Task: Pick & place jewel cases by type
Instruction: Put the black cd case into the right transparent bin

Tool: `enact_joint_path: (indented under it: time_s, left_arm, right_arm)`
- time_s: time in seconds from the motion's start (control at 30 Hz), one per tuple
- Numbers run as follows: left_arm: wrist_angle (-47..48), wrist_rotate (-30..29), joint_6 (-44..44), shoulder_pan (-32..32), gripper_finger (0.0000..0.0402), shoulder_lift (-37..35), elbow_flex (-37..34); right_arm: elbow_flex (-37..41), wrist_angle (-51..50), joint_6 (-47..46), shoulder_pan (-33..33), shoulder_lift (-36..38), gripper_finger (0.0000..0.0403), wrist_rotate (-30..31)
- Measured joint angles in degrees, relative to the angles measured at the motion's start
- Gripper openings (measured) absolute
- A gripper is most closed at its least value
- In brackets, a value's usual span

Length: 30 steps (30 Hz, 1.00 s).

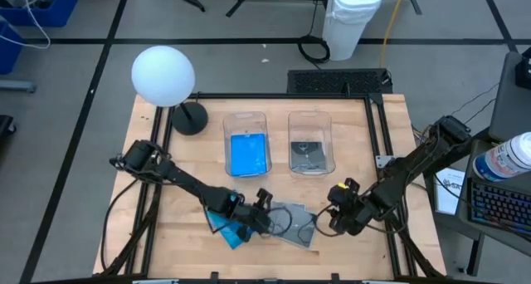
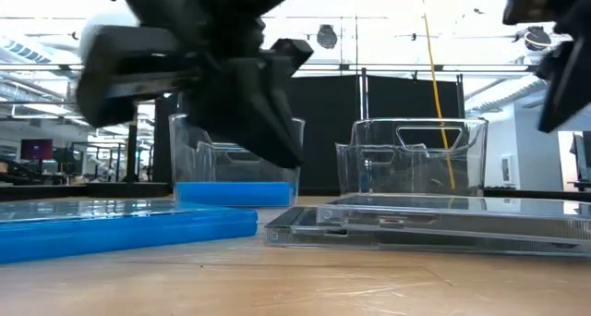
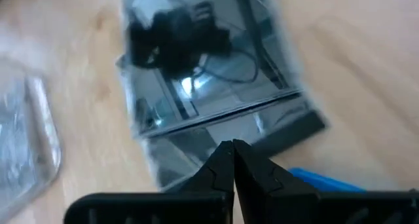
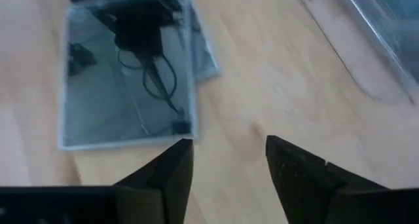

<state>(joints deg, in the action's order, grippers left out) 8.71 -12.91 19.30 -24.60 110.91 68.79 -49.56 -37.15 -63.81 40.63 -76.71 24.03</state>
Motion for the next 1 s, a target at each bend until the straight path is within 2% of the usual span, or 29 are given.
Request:
enact_joint_path:
  time_s: [0.13,0.27,0.47,0.57,0.67,0.8,0.9,1.0]
  left_arm:
    - [0.44,-0.05,4.61,-3.15,0.0004,-0.04,0.00]
    - [0.35,0.58,6.62,-6.20,0.0016,-0.04,0.00]
    - [-0.99,1.77,7.47,-8.19,0.0009,-0.04,0.00]
    - [-3.37,1.92,7.47,-8.24,0.0005,-0.04,0.01]
    - [-4.63,2.35,7.42,-8.08,0.0014,-0.04,0.04]
    - [-5.14,2.40,7.64,-8.06,0.0016,-0.04,0.04]
    - [-5.85,2.43,7.68,-8.06,0.0005,-0.04,0.04]
    - [-5.77,2.45,7.14,-8.12,0.0010,-0.04,0.04]
  right_arm:
    - [0.00,3.05,2.35,-1.57,1.15,0.0187,-1.53]
    - [0.00,1.53,0.58,-5.38,2.11,0.0187,-5.29]
    - [-0.04,0.93,1.92,-11.05,2.53,0.0187,-17.86]
    - [-0.04,2.70,3.36,-13.02,2.53,0.0187,-18.63]
    - [-0.03,4.33,4.01,-15.19,2.58,0.0187,-22.76]
    - [3.37,13.42,4.77,-18.03,3.01,0.0187,-28.94]
    - [8.88,23.25,3.55,-20.32,3.39,0.0187,-36.23]
    - [15.53,34.54,0.85,-22.26,4.98,0.0187,-42.06]
